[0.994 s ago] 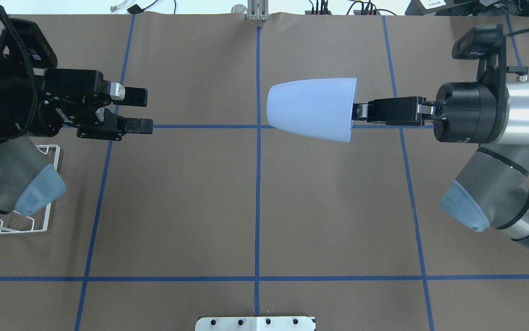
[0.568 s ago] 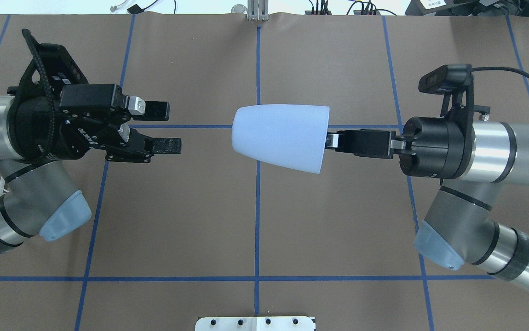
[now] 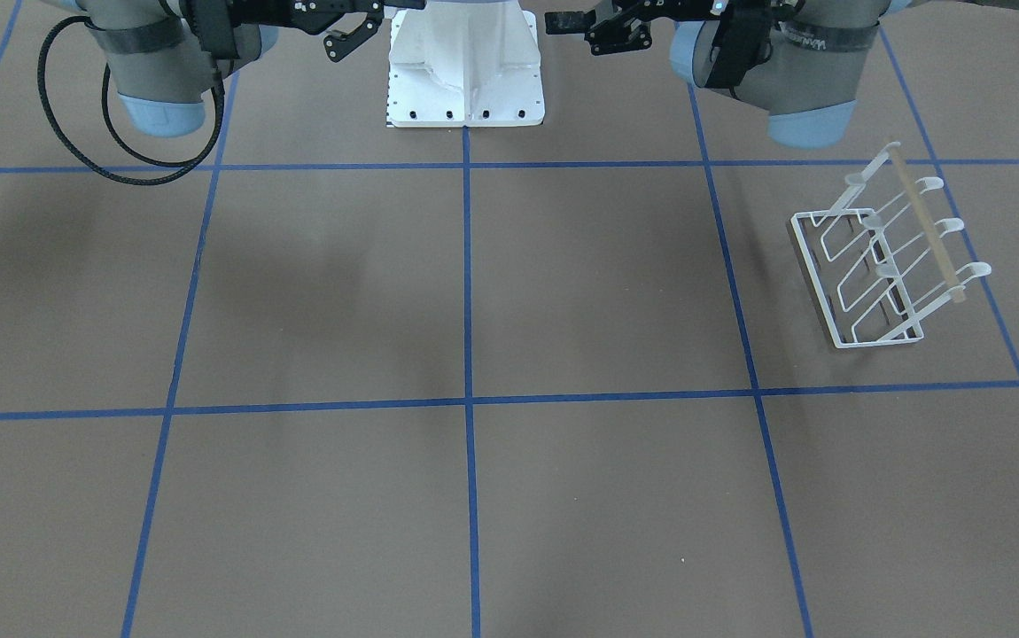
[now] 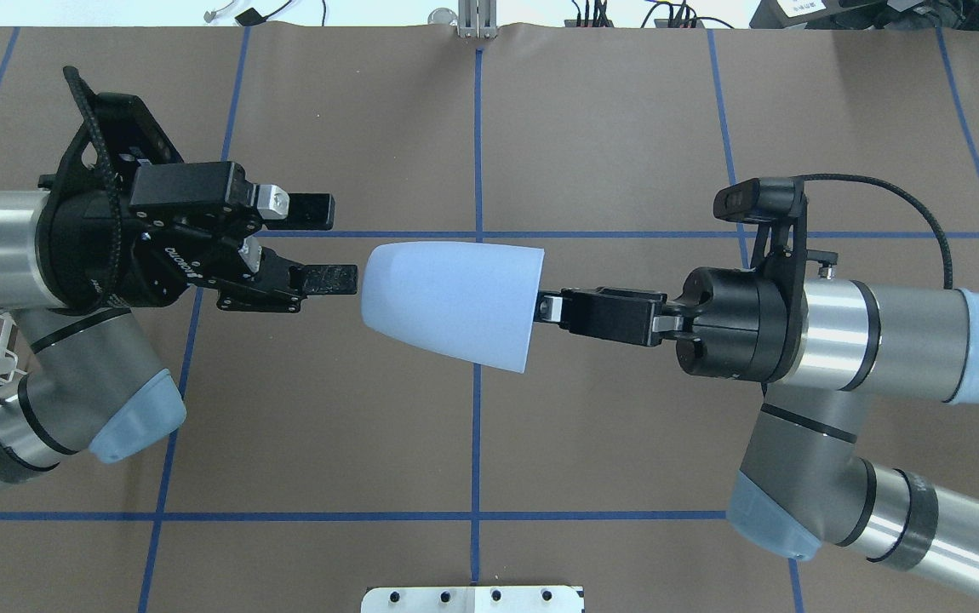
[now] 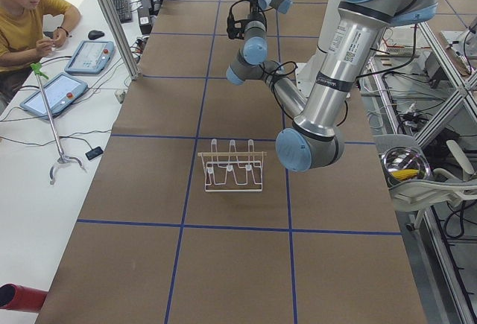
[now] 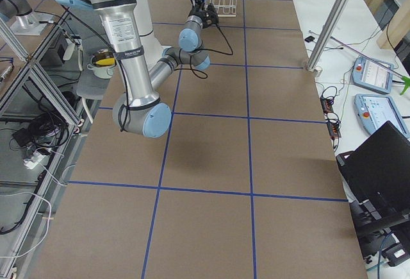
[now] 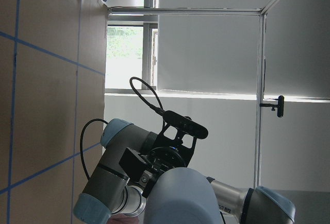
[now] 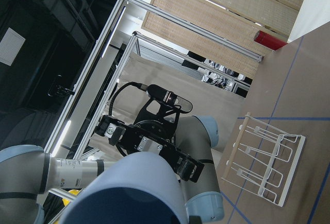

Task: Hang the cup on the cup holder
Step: 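Close the left gripper on the cup's base while the right gripper holds the rim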

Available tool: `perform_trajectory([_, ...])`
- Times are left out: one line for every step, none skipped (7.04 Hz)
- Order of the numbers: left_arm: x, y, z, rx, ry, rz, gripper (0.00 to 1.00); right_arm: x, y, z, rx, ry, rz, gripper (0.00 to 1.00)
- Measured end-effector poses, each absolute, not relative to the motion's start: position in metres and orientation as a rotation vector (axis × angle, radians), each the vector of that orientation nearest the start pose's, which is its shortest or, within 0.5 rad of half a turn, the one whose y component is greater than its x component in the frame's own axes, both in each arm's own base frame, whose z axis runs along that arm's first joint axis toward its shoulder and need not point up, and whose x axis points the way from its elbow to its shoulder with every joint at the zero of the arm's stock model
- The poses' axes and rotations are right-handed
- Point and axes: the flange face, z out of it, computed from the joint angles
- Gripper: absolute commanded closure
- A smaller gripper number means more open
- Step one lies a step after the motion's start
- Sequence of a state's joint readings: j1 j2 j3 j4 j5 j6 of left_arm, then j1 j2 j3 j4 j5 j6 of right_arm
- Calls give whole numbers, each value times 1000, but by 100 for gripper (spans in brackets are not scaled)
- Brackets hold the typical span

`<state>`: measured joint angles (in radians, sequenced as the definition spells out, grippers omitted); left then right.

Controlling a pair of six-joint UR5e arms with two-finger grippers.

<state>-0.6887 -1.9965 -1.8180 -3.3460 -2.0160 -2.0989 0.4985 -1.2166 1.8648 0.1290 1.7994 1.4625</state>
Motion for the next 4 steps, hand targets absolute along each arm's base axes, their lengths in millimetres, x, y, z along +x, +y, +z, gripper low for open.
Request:
perform_trajectory([301, -363, 172, -7, 2340, -47, 2, -356, -313, 183, 595, -2251, -73, 100])
perform_trajectory([303, -362, 172, -12, 2340, -45, 2, -359, -311, 181, 597, -2254, -74, 100])
perform_trajectory([304, -361, 173, -16, 2341, -42, 2, -361, -311, 179, 598, -2257, -75, 100])
perform_trajectory([306, -359, 174, -23, 2341, -40, 2, -362, -312, 178, 599, -2257, -75, 100])
